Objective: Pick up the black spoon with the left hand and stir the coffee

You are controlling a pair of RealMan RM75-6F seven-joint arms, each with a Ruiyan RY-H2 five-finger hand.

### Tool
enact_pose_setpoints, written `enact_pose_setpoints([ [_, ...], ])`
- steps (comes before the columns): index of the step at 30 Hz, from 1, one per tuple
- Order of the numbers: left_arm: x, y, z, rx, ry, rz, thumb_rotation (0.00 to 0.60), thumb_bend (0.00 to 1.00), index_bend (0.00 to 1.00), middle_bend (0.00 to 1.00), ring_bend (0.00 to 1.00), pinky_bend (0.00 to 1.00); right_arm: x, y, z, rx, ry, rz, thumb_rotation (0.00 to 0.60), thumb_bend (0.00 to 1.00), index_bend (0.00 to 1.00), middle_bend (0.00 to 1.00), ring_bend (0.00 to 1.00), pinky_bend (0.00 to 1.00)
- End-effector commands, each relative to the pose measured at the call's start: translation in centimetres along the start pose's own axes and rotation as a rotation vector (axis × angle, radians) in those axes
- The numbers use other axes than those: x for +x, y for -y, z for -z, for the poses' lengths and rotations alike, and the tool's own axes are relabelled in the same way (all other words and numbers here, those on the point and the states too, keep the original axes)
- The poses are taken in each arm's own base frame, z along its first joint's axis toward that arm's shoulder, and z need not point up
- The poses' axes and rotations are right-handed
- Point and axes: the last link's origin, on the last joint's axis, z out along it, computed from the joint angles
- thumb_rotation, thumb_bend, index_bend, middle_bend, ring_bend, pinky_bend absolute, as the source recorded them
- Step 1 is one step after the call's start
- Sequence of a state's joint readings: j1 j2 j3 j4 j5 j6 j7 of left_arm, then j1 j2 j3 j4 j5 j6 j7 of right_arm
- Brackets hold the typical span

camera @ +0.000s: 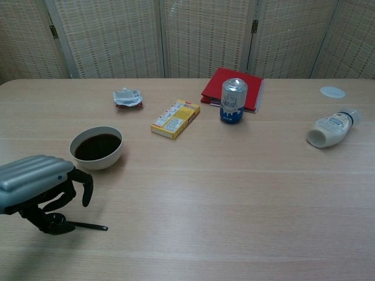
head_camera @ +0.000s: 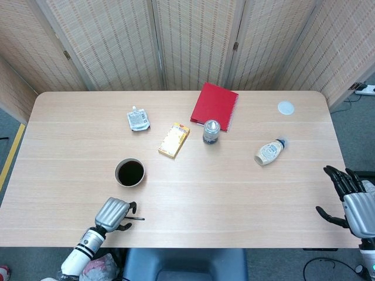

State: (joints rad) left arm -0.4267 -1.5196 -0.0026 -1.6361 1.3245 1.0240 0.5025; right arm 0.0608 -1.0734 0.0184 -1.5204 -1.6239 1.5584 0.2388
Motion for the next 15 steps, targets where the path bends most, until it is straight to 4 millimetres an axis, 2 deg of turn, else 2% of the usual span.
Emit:
enact_pose_setpoints([
  [1, -0.3, -0.7, -0.5, 0.005, 0.016, -0.067, 0.6, 0.26, 0.52, 0.89, 0.88, 1.0, 0.0, 0.0, 0.0, 0.0, 0.002, 0.0, 0.6, 0.13, 0.0, 0.09, 0.14, 0.08],
  [7, -0.6, -1.7, -1.4, 0.014, 0.031, -0.174, 0.6, 0.29, 0.53, 0.89, 0.89, 1.0, 0.0, -0.1, 0.0, -0.006, 0.002, 0.0, 0.6, 0.13, 0.0, 0.09, 0.14, 0.08],
  [15, -0.9, -2.6, -2.0, 0.031, 0.071, -0.199, 0.6, 0.33, 0.53, 0.89, 0.89, 1.0, -0.1, -0.4, 0.2, -0.017, 0.005, -0.002, 0.6, 0.13, 0.0, 0.09, 0.14, 0.08],
])
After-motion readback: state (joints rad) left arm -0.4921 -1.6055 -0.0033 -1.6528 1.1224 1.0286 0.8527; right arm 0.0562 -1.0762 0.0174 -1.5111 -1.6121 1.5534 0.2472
